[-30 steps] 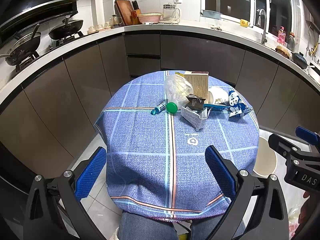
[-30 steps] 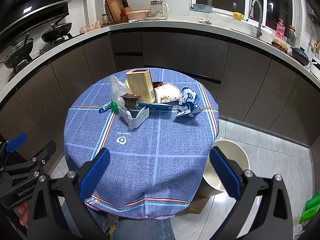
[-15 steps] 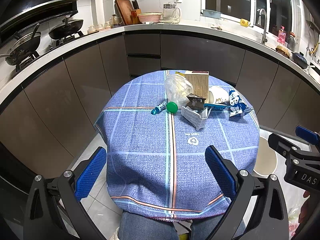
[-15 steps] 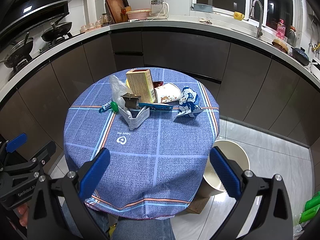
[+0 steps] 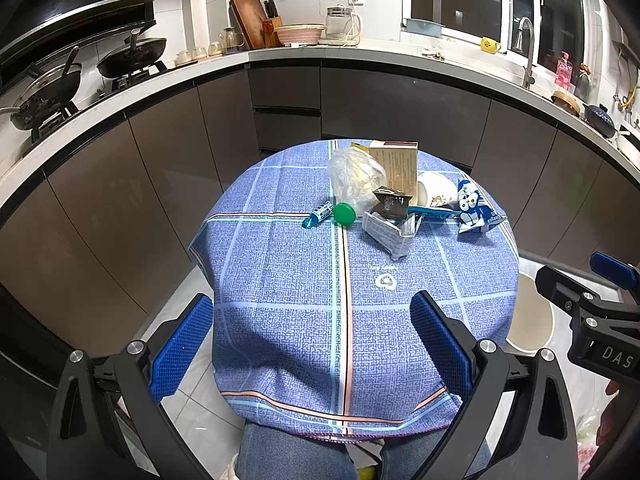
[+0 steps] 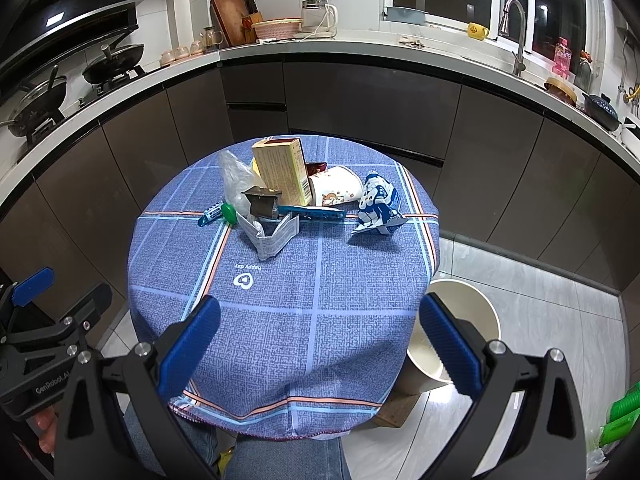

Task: Collect trash

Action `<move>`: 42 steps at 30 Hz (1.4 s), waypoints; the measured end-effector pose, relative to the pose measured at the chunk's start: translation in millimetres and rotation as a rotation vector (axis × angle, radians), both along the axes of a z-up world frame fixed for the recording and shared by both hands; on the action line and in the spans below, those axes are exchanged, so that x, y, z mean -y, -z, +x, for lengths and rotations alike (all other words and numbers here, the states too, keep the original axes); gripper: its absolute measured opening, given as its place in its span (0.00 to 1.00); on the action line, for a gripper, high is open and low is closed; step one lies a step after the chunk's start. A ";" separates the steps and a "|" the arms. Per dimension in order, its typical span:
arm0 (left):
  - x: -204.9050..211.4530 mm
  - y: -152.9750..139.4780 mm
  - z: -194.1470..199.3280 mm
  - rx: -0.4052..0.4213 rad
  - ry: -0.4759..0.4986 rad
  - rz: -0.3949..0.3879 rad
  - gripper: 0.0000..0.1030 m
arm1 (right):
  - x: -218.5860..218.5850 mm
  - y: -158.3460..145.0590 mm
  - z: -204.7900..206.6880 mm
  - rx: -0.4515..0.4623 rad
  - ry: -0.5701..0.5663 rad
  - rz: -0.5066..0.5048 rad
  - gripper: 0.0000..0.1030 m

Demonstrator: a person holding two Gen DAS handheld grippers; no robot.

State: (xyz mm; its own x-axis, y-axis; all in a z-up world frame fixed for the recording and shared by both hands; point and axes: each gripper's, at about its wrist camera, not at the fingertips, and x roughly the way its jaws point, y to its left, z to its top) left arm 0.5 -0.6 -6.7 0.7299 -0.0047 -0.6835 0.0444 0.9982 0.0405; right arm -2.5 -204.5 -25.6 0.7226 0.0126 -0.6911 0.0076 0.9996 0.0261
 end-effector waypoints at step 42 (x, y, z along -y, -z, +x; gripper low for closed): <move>-2.8 17.3 31.8 -0.066 -0.007 0.014 0.92 | -6.2 9.0 33.8 -0.055 -0.014 -0.007 0.97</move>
